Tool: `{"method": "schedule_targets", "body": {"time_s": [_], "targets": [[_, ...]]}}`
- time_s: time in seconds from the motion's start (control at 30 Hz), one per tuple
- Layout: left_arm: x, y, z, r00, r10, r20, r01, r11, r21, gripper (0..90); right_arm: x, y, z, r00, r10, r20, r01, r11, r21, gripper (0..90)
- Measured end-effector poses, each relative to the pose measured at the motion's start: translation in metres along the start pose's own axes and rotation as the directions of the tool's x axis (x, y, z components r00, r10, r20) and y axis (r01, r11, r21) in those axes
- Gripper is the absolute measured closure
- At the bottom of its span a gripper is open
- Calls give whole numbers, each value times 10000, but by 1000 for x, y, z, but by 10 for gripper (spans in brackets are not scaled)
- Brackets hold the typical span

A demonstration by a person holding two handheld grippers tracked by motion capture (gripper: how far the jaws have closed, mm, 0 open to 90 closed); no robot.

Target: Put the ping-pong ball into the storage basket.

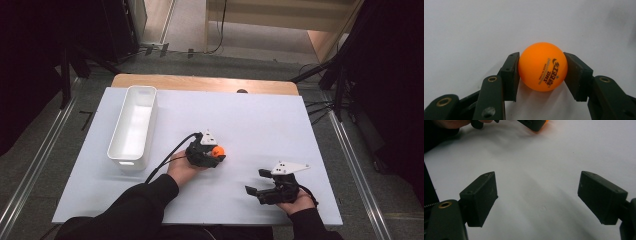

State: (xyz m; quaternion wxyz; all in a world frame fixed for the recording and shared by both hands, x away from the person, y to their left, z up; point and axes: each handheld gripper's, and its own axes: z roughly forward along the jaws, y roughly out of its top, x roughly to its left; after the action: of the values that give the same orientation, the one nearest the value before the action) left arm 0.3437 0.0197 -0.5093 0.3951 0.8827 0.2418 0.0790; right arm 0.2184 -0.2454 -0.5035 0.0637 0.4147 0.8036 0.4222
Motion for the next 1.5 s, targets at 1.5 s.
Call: {"method": "schedule_targets", "body": {"time_s": [1.5], "targets": [[0,16,-37,9994,92,340,-47,9915,-1303,502,0,1,0,9999,-91,-46,91,9999,-79,146]]}}
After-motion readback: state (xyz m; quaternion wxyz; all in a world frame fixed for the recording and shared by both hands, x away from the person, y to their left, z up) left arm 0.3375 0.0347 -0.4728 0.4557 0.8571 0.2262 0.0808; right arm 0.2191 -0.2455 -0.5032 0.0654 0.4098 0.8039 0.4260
